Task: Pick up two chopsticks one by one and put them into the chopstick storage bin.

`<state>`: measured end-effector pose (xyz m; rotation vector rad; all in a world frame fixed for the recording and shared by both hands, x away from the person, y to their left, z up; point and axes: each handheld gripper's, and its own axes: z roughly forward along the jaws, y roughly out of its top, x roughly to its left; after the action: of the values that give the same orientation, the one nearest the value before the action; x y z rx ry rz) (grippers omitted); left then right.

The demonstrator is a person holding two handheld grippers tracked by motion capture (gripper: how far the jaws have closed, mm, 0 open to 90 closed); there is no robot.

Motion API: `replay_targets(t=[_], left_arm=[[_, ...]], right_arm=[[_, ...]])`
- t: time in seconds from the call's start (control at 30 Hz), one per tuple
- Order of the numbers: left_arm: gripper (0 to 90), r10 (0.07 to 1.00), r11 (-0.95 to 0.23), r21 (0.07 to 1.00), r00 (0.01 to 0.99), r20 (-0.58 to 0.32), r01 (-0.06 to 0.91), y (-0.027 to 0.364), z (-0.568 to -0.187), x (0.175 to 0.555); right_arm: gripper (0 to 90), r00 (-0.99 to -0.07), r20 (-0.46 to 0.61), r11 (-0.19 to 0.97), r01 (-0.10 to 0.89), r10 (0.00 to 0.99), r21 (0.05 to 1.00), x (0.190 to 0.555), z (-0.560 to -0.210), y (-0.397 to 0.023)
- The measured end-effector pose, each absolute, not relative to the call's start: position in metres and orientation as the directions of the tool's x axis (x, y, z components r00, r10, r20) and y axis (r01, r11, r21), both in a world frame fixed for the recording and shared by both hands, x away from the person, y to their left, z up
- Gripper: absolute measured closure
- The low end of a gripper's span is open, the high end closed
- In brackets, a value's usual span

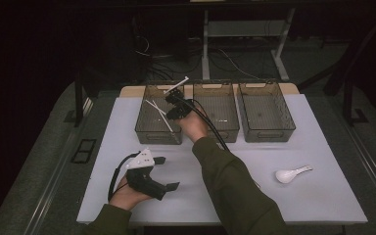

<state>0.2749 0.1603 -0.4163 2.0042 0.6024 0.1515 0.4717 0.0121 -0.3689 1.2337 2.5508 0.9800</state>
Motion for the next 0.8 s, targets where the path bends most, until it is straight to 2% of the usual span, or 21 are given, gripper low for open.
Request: replay_targets(t=[0.27, 0.37, 0.7, 0.8], left_arm=[[0.0, 0.472, -0.378, 0.857, 0.870, -0.146, 0.349, 0.160, -0.416, 0.275], [0.0, 0.472, -0.378, 0.857, 0.870, -0.146, 0.349, 0.160, -0.416, 0.275], [0.0, 0.472, -0.382, 0.857, 0.870, -0.140, 0.345, 0.161, -0.417, 0.276], [0.0, 0.474, -0.384, 0.855, 0.869, -0.140, 0.348, 0.161, -0.417, 0.276]], right_arm=[[81.7, -0.656, 0.149, 0.457, 0.653, 0.740, 0.604, 0.474, -0.377, 0.018], [74.3, -0.663, 0.158, 0.447, 0.641, 0.731, 0.624, 0.473, -0.375, 0.018], [59.1, -0.695, 0.186, 0.432, 0.610, 0.695, 0.664, 0.468, -0.360, 0.008], [51.0, -0.712, 0.204, 0.422, 0.595, 0.672, 0.684, 0.463, -0.353, 0.001]])
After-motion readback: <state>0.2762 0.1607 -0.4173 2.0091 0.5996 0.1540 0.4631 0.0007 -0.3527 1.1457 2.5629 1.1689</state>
